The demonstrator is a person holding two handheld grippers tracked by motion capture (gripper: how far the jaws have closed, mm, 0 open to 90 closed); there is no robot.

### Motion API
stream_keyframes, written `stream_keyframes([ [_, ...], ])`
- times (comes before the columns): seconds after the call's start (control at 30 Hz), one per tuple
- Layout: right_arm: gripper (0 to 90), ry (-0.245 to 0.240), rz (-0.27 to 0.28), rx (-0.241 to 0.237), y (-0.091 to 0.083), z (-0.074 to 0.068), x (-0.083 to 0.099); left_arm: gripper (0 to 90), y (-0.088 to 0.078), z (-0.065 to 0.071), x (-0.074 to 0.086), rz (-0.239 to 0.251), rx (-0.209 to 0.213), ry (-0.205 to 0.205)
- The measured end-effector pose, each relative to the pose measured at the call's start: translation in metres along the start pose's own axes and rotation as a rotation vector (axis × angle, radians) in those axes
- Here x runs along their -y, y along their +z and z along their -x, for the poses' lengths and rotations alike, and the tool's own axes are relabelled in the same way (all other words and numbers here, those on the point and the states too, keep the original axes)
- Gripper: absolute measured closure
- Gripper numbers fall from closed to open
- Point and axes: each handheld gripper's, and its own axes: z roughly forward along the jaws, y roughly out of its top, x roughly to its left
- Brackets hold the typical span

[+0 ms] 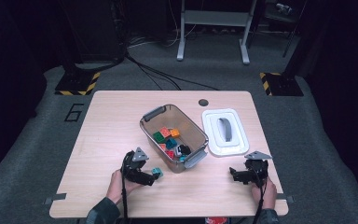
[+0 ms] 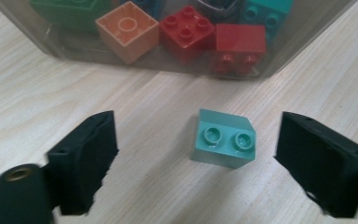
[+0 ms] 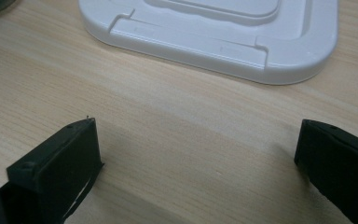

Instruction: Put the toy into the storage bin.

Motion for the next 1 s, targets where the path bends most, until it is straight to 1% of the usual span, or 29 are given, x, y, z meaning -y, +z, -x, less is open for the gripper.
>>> stream_keyframes([
  [0.03, 0.0, 0.0, -0.001, 0.0, 0.0, 0.0, 0.0, 24.8, 0.0, 0.001, 0.0, -0.002, 0.008, 0.006],
  [0.07, 0.0, 0.0, -0.001, 0.0, 0.0, 0.0, 0.0, 24.8, 0.001, 0.003, 0.001, 0.0, 0.005, 0.015],
  [0.1, 0.0, -0.001, -0.001, 0.0, 0.0, 0.0, 0.0, 29.3, 0.002, 0.004, 0.001, -0.003, 0.008, 0.017],
  [0.13, 0.0, -0.001, -0.001, -0.001, 0.0, 0.0, 0.0, 32.5, 0.003, 0.005, 0.001, 0.006, 0.012, 0.02],
  [0.17, 0.0, -0.001, -0.001, 0.0, 0.0, 0.0, 0.0, 34.8, 0.004, 0.006, 0.001, 0.001, 0.022, 0.028],
  [0.2, 0.0, -0.001, -0.001, -0.001, 0.0, 0.0, 0.0, 38.5, 0.005, 0.007, 0.002, 0.001, 0.021, 0.03],
  [0.27, 0.0, -0.001, -0.001, -0.001, 0.0, 0.0, 0.0, 43.8, 0.006, 0.009, 0.002, -0.009, 0.033, 0.046],
  [0.37, 0.0, -0.001, -0.001, -0.001, 0.0, 0.0, 0.0, 56.1, 0.008, 0.011, 0.005, 0.006, 0.045, 0.049],
  [0.4, 0.0, -0.001, -0.001, -0.001, 0.0, 0.0, 0.0, 58.5, 0.008, 0.012, 0.006, 0.013, 0.041, 0.053],
  [0.5, 0.0, -0.001, -0.001, -0.001, 0.0, 0.0, 0.0, 58.9, 0.008, 0.013, 0.008, 0.027, 0.04, 0.051],
  [0.73, 0.0, -0.001, -0.001, -0.001, 0.0, 0.0, 0.0, 59.2, 0.007, 0.014, 0.008, 0.02, 0.039, 0.06],
  [0.8, 0.0, -0.001, -0.001, -0.001, 0.0, 0.0, 0.0, 59.2, 0.006, 0.014, 0.009, 0.027, 0.037, 0.046],
  [0.87, 0.0, -0.001, -0.001, -0.001, 0.0, 0.0, 0.0, 59.2, 0.002, 0.013, 0.008, 0.028, 0.031, 0.049],
  [0.93, 0.0, -0.001, -0.001, -0.001, 0.0, 0.0, 0.0, 59.3, 0.0, 0.011, 0.009, 0.035, 0.03, 0.037],
  [1.0, 0.0, -0.001, -0.001, -0.001, 0.0, 0.0, 0.0, 59.2, -0.003, 0.008, 0.008, 0.039, 0.023, 0.034],
])
